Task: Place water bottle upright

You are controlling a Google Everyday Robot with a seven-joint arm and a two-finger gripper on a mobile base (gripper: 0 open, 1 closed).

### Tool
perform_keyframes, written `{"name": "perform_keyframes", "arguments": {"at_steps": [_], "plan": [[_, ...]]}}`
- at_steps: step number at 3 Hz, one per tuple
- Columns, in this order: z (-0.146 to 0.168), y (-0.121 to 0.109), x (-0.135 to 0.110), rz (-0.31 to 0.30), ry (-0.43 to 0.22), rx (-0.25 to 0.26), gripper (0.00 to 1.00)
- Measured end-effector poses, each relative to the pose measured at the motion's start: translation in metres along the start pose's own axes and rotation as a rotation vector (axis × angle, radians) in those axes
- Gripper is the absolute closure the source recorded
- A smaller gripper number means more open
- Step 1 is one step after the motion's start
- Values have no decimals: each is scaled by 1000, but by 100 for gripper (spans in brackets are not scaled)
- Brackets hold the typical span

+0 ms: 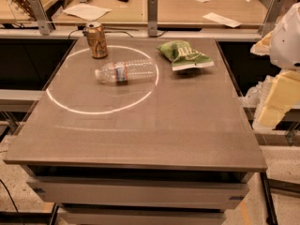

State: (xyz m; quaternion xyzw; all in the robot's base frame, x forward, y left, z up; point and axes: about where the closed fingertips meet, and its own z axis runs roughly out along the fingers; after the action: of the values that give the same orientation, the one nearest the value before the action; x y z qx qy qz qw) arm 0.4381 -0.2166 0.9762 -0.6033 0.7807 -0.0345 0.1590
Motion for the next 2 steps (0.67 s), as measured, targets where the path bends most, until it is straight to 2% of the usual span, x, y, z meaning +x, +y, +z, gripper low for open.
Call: {"name": "perform_keyframes", "arguments": {"at_steps": [1,2], "plan": [[0,0,0,0,0,0,0],[-13,-13,-12,-51,-24,30,0]]}}
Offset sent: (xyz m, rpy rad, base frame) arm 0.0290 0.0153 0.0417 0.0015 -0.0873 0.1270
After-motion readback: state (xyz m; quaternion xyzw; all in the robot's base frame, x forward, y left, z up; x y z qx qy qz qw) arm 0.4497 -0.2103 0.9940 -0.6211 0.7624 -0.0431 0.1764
